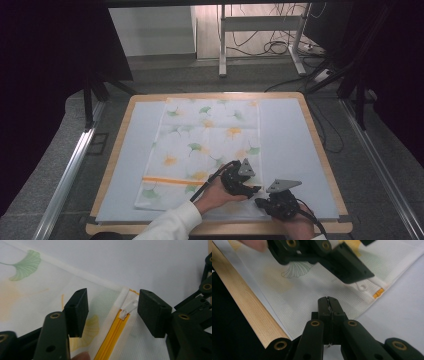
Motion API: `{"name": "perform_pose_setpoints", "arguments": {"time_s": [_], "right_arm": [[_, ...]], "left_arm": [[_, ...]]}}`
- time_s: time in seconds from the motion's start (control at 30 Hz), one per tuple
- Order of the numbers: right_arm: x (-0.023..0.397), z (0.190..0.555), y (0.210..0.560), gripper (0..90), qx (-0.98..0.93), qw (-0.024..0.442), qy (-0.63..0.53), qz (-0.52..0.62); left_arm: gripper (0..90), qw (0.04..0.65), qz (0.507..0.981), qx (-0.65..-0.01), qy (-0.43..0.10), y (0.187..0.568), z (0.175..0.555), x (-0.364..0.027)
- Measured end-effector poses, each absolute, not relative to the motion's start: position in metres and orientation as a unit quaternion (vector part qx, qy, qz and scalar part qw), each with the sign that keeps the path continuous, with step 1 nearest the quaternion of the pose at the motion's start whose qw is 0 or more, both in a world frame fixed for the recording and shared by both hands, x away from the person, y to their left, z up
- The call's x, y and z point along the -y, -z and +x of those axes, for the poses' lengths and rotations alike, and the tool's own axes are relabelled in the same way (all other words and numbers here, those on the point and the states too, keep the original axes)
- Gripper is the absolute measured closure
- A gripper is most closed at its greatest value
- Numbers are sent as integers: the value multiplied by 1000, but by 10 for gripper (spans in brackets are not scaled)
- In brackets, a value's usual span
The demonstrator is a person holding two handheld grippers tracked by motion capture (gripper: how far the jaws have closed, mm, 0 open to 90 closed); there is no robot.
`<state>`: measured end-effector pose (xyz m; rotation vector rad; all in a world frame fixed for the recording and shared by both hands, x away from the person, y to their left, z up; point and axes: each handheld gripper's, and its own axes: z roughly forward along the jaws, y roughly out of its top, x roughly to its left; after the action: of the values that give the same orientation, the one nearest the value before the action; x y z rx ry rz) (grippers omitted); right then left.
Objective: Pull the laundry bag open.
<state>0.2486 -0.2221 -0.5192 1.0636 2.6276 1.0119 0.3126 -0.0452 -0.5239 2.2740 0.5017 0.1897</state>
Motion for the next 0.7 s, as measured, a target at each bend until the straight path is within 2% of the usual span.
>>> {"name": "perform_pose_setpoints", "arguments": {"time_s": [0.3,0.5,0.7], "right_arm": [[223,250,519,893,-871,60,-337,352],[224,251,520,893,-871,58,-337,352],[224,251,520,893,-872,57,-338,350]], "left_arm": [[555,381,901,-195,-64,526,315,52],[694,394,892,-219,-23,528,319,52],[832,393,891,-226,-27,527,315,54]]}}
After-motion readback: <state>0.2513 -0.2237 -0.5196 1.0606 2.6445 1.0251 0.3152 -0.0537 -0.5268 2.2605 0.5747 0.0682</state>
